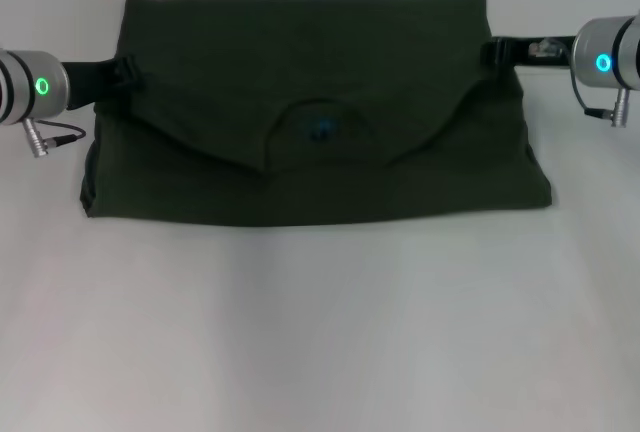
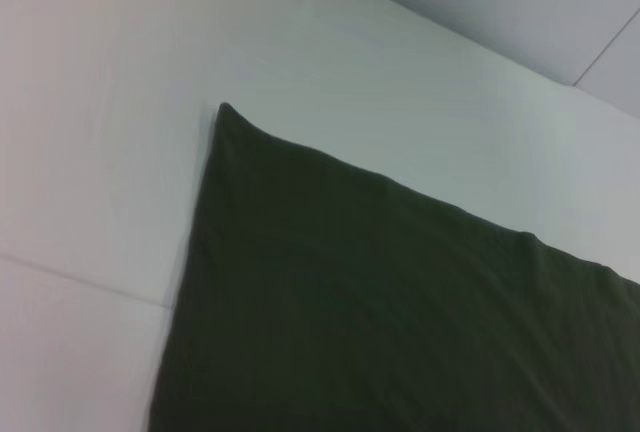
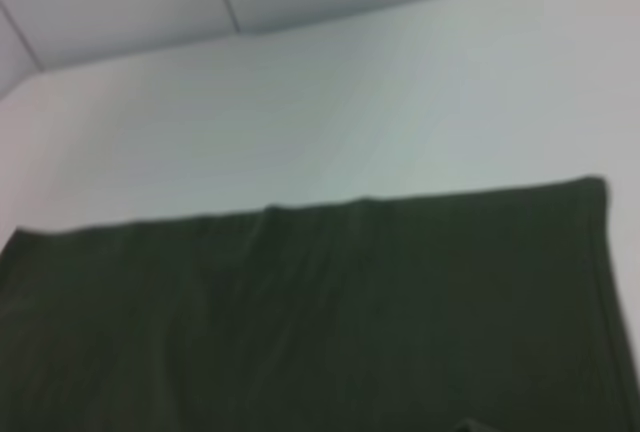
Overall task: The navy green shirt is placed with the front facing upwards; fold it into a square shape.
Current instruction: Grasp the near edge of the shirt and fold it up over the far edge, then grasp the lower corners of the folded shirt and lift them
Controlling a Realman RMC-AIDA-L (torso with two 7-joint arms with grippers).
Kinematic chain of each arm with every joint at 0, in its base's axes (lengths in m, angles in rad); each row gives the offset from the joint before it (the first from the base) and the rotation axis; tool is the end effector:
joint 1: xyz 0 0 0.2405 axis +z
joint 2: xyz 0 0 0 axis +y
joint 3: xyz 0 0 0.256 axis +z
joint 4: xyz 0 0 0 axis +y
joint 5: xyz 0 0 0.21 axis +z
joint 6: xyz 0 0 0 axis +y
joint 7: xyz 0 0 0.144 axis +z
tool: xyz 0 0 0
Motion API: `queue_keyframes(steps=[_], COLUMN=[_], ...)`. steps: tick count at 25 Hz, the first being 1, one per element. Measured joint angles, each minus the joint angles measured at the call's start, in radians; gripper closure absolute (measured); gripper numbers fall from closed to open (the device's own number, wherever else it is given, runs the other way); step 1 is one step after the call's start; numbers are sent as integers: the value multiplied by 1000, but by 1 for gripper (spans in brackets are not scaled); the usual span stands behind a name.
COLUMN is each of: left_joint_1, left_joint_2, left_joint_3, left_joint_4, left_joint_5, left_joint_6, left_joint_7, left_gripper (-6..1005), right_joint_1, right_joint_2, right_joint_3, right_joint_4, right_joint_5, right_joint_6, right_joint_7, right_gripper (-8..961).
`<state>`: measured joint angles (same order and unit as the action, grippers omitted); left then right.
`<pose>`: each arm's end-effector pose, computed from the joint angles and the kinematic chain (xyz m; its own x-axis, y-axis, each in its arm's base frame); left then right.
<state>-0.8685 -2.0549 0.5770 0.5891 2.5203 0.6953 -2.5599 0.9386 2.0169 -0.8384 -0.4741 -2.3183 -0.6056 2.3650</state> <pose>-0.2604 0.4751 0.0378 0.2358 0.6585 0.7147 0.9438 0.0203 -0.3300 0.2189 0.4931 0.0132 0.4916 -0.6364 -0.5945 -0.8548 -0.2221 -0.4691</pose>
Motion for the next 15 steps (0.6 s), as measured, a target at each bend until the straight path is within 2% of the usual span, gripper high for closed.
queue_keyframes(steps=[4,7,11,13,15], left_joint_1=[4,19,69,110,160], left_joint_2=[-10,-14,-15,-23,-30], left_joint_3=[-2,-12,-14,-9,-4], left_joint_4=[-2,2,47,91,135], left_joint_5=[1,-4,-54,-107,-182], left_joint_6=[-13,-13,24,52,93], left_joint_7=[-1,-4,-14,0,51], left_gripper=[952,885,760,521,478], right_joint_1=[13,6,-27,-50,-88], right_joint_2=[-8,-10,-22,-24,-27], right_joint_3=[-23,-18,-15,-8,12], right_joint_4=[24,18,-13,-40,-81], right_joint_5=[-5,-1,5,16,46], right_joint_6=[-2,-11,-65,-113,-181], right_joint_7=[8,16,46,50,46], right_gripper=[886,656,479,419,386])
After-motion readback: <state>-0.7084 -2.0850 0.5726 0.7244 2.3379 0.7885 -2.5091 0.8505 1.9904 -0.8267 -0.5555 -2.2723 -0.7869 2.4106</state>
